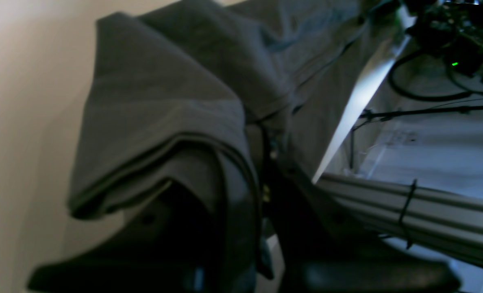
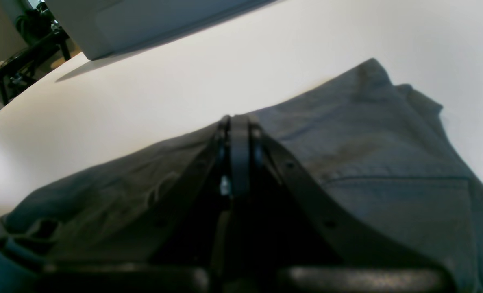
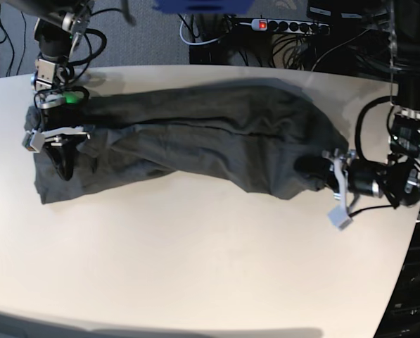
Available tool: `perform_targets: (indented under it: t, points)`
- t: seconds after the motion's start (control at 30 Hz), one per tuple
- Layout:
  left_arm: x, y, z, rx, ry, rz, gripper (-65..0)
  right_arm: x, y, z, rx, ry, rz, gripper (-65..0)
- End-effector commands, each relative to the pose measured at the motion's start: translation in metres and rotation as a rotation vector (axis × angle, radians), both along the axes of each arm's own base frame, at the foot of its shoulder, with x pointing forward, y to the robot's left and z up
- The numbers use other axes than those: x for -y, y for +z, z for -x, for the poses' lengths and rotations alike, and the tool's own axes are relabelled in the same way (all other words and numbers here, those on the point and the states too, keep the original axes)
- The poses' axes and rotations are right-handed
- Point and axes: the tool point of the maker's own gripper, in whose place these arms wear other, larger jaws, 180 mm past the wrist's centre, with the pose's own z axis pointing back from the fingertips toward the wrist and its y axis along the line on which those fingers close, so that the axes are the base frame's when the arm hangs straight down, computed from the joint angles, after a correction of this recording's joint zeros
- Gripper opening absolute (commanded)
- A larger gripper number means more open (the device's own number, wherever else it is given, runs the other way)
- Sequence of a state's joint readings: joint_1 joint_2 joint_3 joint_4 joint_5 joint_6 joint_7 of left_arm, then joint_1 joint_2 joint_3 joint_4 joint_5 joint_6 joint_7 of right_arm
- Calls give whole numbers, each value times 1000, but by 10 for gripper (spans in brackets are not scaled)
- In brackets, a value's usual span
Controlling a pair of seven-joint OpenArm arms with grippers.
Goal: Fold the T-shirt properly
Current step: 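Lift the held strip end and drag it toward the right gripper, then fold the held end over the strip toward the right gripper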
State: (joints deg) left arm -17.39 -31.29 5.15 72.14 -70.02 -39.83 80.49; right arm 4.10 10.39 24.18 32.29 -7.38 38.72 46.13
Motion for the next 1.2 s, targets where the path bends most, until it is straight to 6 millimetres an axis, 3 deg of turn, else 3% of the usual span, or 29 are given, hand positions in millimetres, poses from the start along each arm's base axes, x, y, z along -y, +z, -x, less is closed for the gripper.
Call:
perform_targets:
  t: [0.0, 0.2, 0.37, 0.5, 0.73, 0.97, 1.17]
  points:
    - [-3, 23, -15, 74, 0, 11, -623, -47, -79, 43, -371, 170, 63, -644]
    - [4, 42, -17, 147, -45, -1, -623, -56, -81, 44, -372, 173, 49, -644]
    - [39, 57, -18, -86, 139, 226, -623, -57, -82, 45, -375, 174, 46, -644]
    - [64, 68, -17, -198, 186, 344, -623, -58, -82, 45, -375, 174, 44, -644]
    - [120, 54, 5, -366, 130, 373, -623, -58, -82, 46, -376, 175, 44, -644]
    - [142, 46, 19, -509, 157, 377, -623, -56, -83, 49, -381, 174, 47, -644]
    - [183, 48, 32, -612, 138, 433, -623, -59, -84, 49, -382, 175, 42, -644]
